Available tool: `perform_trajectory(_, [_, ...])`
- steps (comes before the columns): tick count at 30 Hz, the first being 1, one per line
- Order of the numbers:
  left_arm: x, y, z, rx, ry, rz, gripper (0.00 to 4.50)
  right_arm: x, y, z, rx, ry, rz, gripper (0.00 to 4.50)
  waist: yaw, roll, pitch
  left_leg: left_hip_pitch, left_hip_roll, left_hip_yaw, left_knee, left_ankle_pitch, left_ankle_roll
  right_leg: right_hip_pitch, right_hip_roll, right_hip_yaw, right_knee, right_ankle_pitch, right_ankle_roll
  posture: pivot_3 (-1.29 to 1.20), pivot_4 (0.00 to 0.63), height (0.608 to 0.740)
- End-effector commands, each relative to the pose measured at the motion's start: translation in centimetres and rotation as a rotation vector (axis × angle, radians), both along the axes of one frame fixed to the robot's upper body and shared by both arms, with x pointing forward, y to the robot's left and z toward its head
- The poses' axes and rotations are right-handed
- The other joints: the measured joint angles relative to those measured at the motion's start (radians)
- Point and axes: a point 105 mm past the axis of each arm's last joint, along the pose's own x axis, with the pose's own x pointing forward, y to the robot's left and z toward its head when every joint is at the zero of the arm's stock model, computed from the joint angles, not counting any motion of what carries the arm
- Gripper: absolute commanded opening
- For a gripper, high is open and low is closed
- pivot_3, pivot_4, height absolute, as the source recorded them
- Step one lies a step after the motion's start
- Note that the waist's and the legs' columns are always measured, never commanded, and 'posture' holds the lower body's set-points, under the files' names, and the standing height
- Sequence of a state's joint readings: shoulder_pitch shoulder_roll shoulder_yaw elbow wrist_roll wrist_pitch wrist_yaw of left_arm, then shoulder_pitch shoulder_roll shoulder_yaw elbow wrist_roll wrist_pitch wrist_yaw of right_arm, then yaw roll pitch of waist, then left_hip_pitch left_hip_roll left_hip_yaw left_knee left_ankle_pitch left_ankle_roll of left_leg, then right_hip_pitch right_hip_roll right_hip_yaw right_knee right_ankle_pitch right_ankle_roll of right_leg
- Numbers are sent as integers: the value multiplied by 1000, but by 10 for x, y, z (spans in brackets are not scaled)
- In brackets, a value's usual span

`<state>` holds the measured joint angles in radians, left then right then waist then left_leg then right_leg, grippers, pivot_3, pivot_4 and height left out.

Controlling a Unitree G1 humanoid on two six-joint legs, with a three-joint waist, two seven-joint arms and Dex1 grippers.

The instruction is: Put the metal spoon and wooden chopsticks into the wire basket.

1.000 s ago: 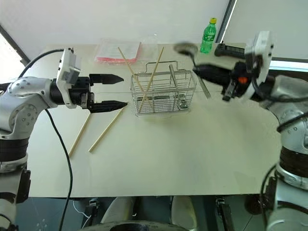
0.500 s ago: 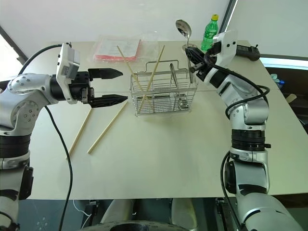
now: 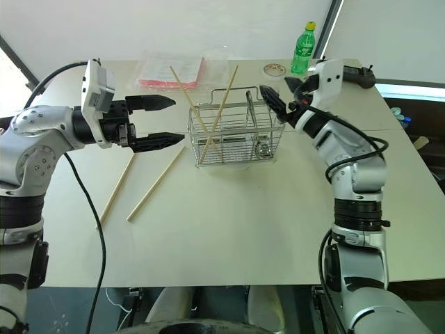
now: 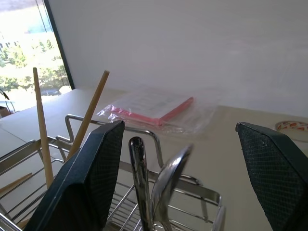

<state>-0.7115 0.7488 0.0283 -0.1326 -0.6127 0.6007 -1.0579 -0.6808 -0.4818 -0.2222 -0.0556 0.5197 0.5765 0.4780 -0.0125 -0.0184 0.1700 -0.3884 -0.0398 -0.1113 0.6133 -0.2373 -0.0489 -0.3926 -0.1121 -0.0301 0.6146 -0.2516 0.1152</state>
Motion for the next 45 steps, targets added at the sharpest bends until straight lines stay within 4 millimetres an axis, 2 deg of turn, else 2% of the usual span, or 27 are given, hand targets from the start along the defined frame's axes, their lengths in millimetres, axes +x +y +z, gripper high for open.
perform_trajectory(1, [2, 11, 20, -21, -70, 48, 4500, -25, -16, 51, -4, -157, -10, 3810, 0, 0, 0, 0, 0, 0, 0, 0, 0, 0, 0, 0, 0, 0, 0, 0, 150, 734])
perform_trajectory(4, [9, 27, 21, -20, -67, 117, 4500, -56, -32, 71, -83, -173, 29, 3810, 0, 0, 0, 0, 0, 0, 0, 0, 0, 0, 0, 0, 0, 0, 0, 0, 150, 734])
perform_trajectory(6, [16, 45, 22, -25, -48, 198, 4500, -87, -31, 67, -179, -122, 119, 3810, 5, 0, 0, -1, 0, 0, 0, 0, 0, 0, 0, -1, -1, 0, 0, 0, 150, 734])
perform_trajectory(10, [25, 73, 15, 12, -18, 314, 4500, -124, -15, 40, -264, 24, 261, 3810, -5, -2, -1, 1, 1, 0, 0, -3, 5, 2, 1, -1, -2, -1, 0, 0, 150, 734])
perform_trajectory(13, [37, 92, -4, 81, 22, 424, 4500, -151, 1, 6, -320, 163, 365, 3810, 1, -2, -1, 3, 2, 2, 0, -3, 5, 3, 0, 0, -2, -1, 0, 0, 150, 734])
perform_trajectory(15, [48, 101, -18, 128, 52, 495, 4500, -162, 9, -12, -329, 222, 394, 3810, 4, -2, -1, 3, 2, 1, 1, -3, 5, 3, 0, 0, -1, -1, 0, 0, 150, 734])
perform_trajectory(18, [64, 112, -41, 176, 125, 607, 4500, -165, 15, -30, -291, 274, 372, 3810, 8, -3, -2, 2, 2, 2, 3, -3, 5, 4, 0, 0, -2, -1, -2, 0, 150, 734])
perform_trajectory(21, [80, 117, -66, 203, 232, 720, 4500, -160, 19, -39, -259, 286, 318, 3810, 20, -5, -2, 2, 2, 2, 5, -3, 5, 4, -1, 0, -2, -2, -4, 0, 150, 734])
perform_trajectory(24, [95, 112, -84, 235, 301, 808, 4500, -155, 22, -42, -210, 279, 276, 3810, 27, -6, -2, 0, 2, 1, 6, -2, 5, 3, -1, 0, -2, -1, -3, 0, 150, 734])
perform_trajectory(29, [114, 101, -102, 243, 390, 892, 4500, -148, 29, -47, -176, 273, 237, 3810, 26, -7, -3, -3, 0, 0, 6, -2, 5, 2, -1, -1, -2, 2, 2, 0, 150, 734])
perform_trajectory(33, [120, 94, -113, 309, 448, 913, 4500, -145, 30, -51, -141, 274, 194, 3810, 20, -7, -3, -2, 0, 1, 5, -3, 5, 1, -1, -1, -2, 2, 2, 0, 150, 734])
perform_trajectory(38, [122, 102, -121, 377, 499, 978, 4500, -141, 23, -54, -122, 280, 133, 3810, 21, -7, -3, -2, 0, 1, 4, -2, 5, 1, 0, -1, -1, 2, 2, 0, 150, 734])
perform_trajectory(45, [110, 106, -138, 475, 619, 961, 4500, -133, 13, -57, -104, 278, 61, 3810, 21, -7, -3, -1, 0, 1, 5, -2, 5, 2, 0, -1, -1, 2, 2, 0, 150, 734])
